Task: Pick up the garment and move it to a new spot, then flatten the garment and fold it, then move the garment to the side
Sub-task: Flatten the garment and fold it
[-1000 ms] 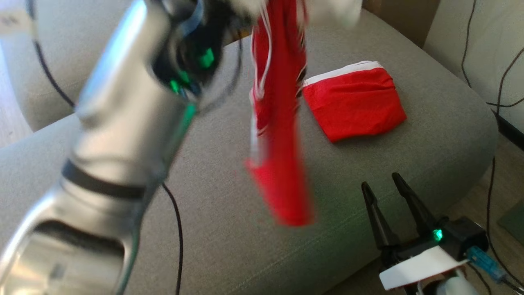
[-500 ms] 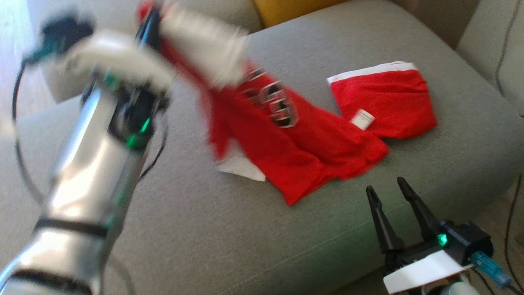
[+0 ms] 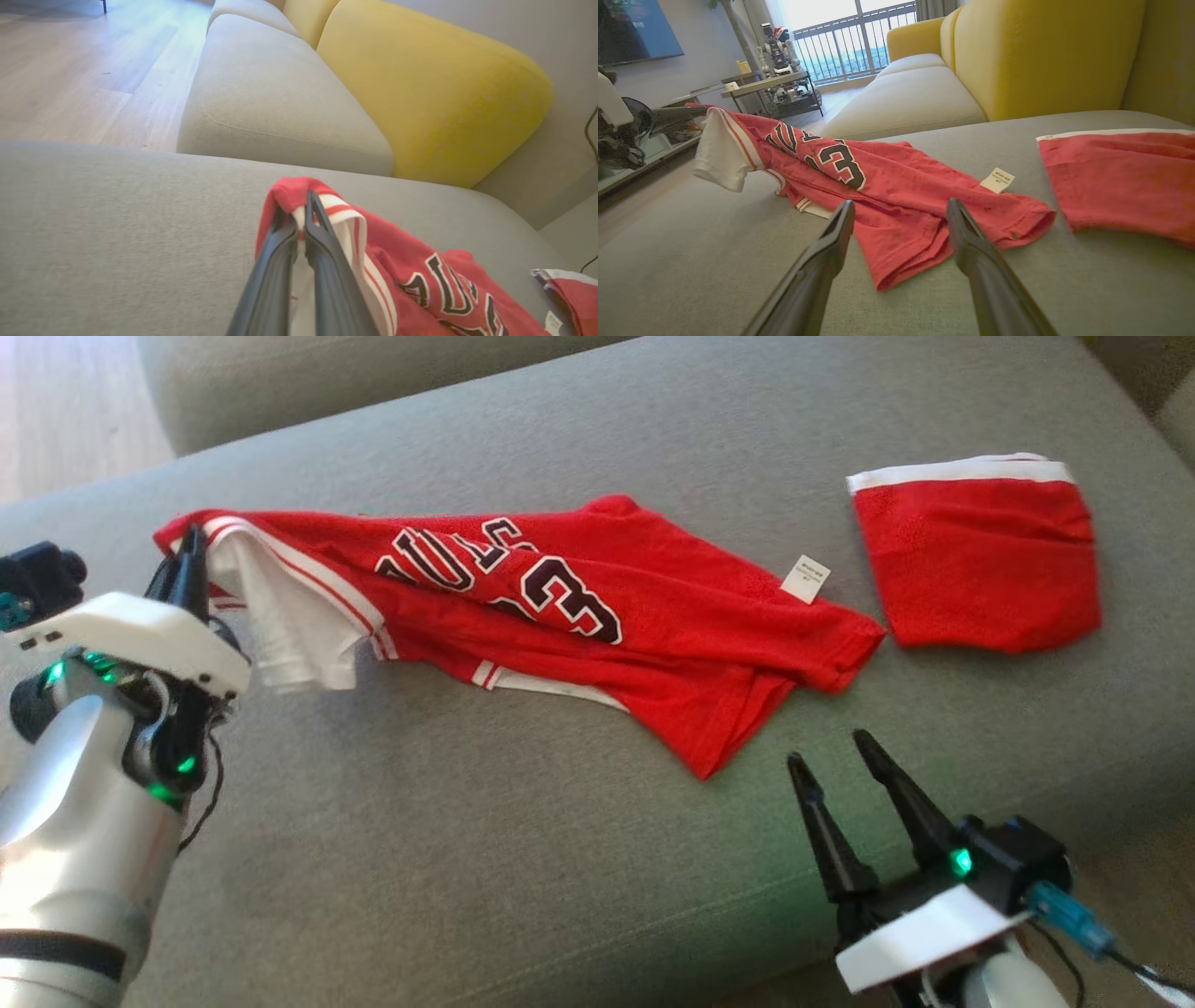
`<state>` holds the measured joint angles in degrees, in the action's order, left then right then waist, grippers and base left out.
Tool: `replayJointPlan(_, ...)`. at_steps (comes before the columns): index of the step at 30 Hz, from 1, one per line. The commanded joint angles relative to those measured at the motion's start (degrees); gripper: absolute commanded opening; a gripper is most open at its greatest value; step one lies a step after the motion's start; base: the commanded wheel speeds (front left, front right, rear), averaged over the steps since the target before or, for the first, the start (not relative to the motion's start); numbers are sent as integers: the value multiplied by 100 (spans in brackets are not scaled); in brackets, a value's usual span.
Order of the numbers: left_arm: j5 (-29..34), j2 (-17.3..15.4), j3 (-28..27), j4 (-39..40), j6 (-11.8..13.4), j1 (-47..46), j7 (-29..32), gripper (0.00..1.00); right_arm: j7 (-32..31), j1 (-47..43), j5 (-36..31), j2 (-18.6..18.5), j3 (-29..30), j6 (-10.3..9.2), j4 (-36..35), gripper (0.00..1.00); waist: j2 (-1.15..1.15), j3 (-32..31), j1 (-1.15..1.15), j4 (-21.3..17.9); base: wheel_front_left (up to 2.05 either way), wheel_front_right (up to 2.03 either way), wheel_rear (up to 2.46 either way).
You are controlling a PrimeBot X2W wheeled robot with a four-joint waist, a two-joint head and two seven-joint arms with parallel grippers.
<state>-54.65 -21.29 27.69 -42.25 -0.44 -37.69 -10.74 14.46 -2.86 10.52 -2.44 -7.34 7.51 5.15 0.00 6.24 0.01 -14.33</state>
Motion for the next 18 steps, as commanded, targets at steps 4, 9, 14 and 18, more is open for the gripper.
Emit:
replayJointPlan(4,122,-442,-59,90,-137,-503,258,0,54,376,-33,-43,-222,-2,-35,100,0,104,-1,210,0,0,0)
replayJointPlan(9,485,-667,120,238,5,-896,343,37,54,467,-73,-43,-291,-2,131,100,0,119,-1,311,0,0,0)
replayJointPlan(14,789,-634,354,-69,149,-912,204,100,54,712,81,-43,-476,-2,517,100,0,173,-1,320,0,0,0)
replayJointPlan(18,1162,-655,586,-198,355,-792,-72,100,54,919,383,-43,-586,-2,861,100,0,189,-1,373,0,0,0)
